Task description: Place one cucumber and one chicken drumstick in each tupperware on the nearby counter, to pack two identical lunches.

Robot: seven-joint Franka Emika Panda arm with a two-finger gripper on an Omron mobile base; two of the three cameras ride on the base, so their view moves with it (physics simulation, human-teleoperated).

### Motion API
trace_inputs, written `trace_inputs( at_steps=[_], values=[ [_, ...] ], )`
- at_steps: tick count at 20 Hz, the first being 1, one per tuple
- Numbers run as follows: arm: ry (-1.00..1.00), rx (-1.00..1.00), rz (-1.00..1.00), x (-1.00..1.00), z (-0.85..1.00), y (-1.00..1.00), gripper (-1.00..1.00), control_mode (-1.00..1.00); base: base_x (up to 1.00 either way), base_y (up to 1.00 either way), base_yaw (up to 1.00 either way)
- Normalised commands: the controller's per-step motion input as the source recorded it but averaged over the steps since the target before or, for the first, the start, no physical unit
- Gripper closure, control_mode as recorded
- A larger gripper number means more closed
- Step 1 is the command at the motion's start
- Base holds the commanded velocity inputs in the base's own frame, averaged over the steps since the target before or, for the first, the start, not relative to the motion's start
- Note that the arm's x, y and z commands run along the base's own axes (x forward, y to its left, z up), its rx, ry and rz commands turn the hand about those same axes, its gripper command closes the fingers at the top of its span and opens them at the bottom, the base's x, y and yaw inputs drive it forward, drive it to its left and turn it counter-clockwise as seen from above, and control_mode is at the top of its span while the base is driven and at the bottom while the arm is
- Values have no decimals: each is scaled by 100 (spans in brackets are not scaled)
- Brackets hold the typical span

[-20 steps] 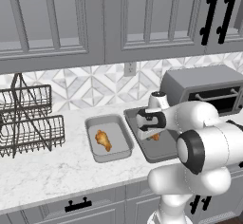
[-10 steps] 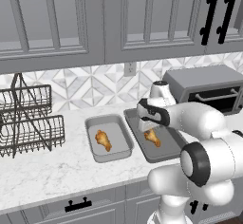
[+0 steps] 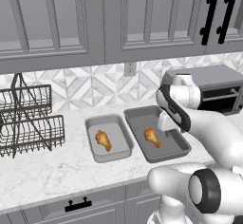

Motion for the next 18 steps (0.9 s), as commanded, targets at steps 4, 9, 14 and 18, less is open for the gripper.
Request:
trace_inputs(
  at_steps=[4,9,14,18],
  values=[
    [11,1,-4,-92,19,-21,-100,-100,0,0,0],
    [-9,0,0,-99,64,0,-100,-100,0,0,0],
    [-17,0,0,-100,56,12,-100,-100,0,0,0],
    [-17,-1,0,-76,34,16,-100,-100,0,0,0]
  ],
)
